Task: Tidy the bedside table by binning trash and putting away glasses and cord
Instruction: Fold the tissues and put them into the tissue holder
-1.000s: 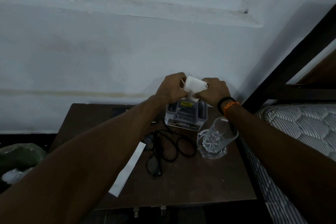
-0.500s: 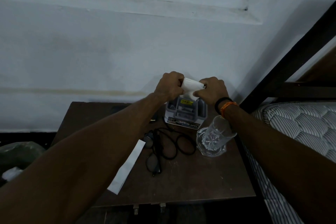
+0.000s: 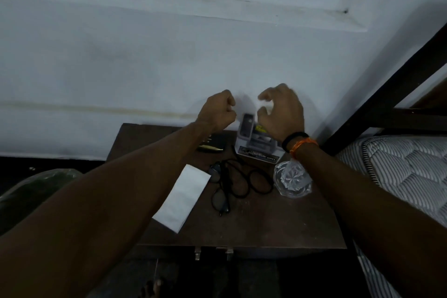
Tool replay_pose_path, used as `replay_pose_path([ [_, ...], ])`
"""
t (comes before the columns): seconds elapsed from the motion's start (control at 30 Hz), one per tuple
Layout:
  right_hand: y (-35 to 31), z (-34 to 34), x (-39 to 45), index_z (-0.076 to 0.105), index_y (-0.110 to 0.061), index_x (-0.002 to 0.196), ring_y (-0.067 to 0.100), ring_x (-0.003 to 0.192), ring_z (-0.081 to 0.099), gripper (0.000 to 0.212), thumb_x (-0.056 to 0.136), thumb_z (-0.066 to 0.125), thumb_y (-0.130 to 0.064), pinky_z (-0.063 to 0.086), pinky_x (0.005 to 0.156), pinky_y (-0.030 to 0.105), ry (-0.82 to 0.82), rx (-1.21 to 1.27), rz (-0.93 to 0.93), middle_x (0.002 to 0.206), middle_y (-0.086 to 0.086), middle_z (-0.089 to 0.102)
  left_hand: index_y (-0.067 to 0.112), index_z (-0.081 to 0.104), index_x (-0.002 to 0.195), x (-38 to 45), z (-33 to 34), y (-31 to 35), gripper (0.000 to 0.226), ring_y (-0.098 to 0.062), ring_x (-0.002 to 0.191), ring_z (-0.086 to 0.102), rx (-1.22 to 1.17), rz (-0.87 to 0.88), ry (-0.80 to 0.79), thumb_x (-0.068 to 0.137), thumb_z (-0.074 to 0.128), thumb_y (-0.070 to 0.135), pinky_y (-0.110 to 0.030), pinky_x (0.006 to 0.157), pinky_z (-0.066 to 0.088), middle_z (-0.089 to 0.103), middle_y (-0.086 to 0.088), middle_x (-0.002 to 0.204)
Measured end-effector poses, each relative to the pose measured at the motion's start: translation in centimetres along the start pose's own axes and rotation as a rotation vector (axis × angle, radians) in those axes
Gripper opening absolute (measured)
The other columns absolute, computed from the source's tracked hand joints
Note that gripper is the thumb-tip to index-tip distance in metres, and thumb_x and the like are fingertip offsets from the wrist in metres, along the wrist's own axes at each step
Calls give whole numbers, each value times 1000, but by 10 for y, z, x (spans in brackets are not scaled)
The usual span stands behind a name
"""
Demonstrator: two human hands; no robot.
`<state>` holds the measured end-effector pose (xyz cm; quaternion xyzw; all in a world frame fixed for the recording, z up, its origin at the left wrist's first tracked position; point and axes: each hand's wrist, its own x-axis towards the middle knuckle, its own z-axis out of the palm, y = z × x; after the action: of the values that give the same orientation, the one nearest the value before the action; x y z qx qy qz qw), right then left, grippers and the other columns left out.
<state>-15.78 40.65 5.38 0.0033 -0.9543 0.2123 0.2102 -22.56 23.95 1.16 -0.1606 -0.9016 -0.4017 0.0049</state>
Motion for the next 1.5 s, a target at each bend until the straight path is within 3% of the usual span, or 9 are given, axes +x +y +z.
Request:
replay_pose_path([
  [0.23,-69,53,-52,75,-16,93,26,88,66,20,81,61,-8,53,73,32,-552,55,-106,98,5,73,8,63,82,-63,-31,-48,9,-22,82,62,48,-207,3,74,62,4,-35,69,52,65,-3,81],
  [0.4,-92,104,-69,67,-13,112,29,102,62,42,83,71,-43,52,86,36,-824,-160,-100,113,8,68,9,68,84,-114,-49,-89,4,-19,87,65,101,-351,-69,83,66,7,-27,73,52,69,-6,93],
  [0.57,-104,133,-74,53,-13,122,35,120,44,83,65,72,-70,42,99,45,-825,-389,-89,125,13,56,4,71,86,-149,-54,-127,13,-23,91,66,75,-494,-83,78,77,12,-38,85,56,70,-11,91],
  [0.8,-115,140,-64,62,-14,116,31,110,57,76,61,81,-62,50,94,40,-879,-313,-32,114,8,64,13,64,91,-156,-56,-130,32,-24,102,58,14,-485,-27,67,86,13,-31,82,50,60,-8,108],
  [0.93,-127,128,-57,71,-8,103,21,82,57,48,71,83,-41,38,54,23,-893,-116,-53,89,4,62,16,52,113,-157,-63,-135,67,-21,107,51,-26,-440,87,58,91,25,-33,83,50,52,-5,115],
  [1.0,-132,115,-50,73,-10,91,20,78,58,34,69,85,-33,39,55,24,-873,68,-14,86,4,66,19,48,120,-157,-72,-132,79,-19,106,53,-243,-468,142,55,92,24,-37,85,53,54,-1,117],
  [1.2,-133,82,-46,68,-16,72,13,72,64,20,68,87,-17,49,62,26,-628,674,214,79,-2,69,8,69,115,-167,-95,-125,44,-23,101,69,-677,-372,60,73,81,7,-41,83,58,73,-5,110],
  [1.3,-124,81,-60,70,-10,86,17,77,69,22,70,85,-7,55,64,29,-603,999,406,87,4,72,7,70,114,-171,-96,-124,43,-30,105,68,-841,-410,81,73,82,11,-49,87,57,72,-10,113],
  [1.5,-110,103,-97,72,-16,102,23,100,71,40,72,78,9,60,82,41,-639,1105,498,107,3,74,5,66,118,-180,-89,-121,36,-23,98,70,-918,-428,105,82,72,5,-32,72,58,72,-8,112],
])
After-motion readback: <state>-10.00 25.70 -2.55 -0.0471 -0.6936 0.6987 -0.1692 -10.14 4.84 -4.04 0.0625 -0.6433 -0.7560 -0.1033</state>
